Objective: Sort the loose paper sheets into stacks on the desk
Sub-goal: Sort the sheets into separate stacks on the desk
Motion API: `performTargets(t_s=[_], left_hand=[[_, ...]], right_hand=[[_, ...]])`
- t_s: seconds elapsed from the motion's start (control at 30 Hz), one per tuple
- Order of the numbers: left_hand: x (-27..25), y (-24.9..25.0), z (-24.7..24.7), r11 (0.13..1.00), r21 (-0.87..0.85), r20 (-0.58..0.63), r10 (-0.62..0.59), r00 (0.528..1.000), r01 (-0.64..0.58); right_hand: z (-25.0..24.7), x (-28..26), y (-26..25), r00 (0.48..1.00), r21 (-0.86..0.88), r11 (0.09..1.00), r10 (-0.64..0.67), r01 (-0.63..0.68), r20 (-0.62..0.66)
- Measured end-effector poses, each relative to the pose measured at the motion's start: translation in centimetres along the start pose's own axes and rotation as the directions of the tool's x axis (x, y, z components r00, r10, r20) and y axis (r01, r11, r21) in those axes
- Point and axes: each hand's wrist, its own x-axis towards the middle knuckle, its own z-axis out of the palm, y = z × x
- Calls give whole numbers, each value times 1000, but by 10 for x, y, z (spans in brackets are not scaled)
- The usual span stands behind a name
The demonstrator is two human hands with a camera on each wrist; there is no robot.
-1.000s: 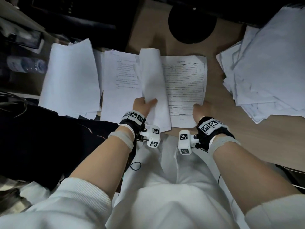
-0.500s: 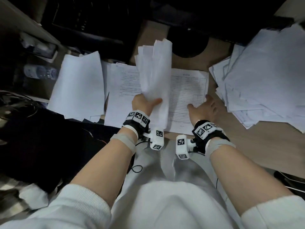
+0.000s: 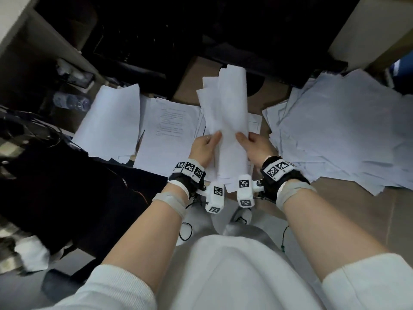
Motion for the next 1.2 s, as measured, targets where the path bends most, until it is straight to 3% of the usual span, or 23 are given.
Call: performTargets(t_s=[0.13,0.3,0.47,0.7,0.9,1.0,1.2], left_hand=[[-4,9,1,995,-95,-71,-26,997,19],[-1,14,-6,989,-134,-107,-84,991,69],[18,16,-20,993,-106,-109,-56,992,45],[43,42,-67,998,59,-42,-10,999,13],[70,53,-99,998,54,-41,-16,999,18],[75,62,-101,998,-17,-32,-53,998,53],[83,76,-90,997,-72,-71,4,997,-9]], right_hand=[[-13,23,28,998,47,997,58,-59,17],[-19,-5,-25,994,244,964,97,-108,54],[-16,-1,-43,987,262,955,111,-138,115],[5,18,-62,997,53,999,15,-11,-82],[27,32,-65,940,41,999,18,-4,-340],[33,33,-75,930,133,988,-20,74,-367],[25,43,-97,956,-222,970,-153,97,-250]])
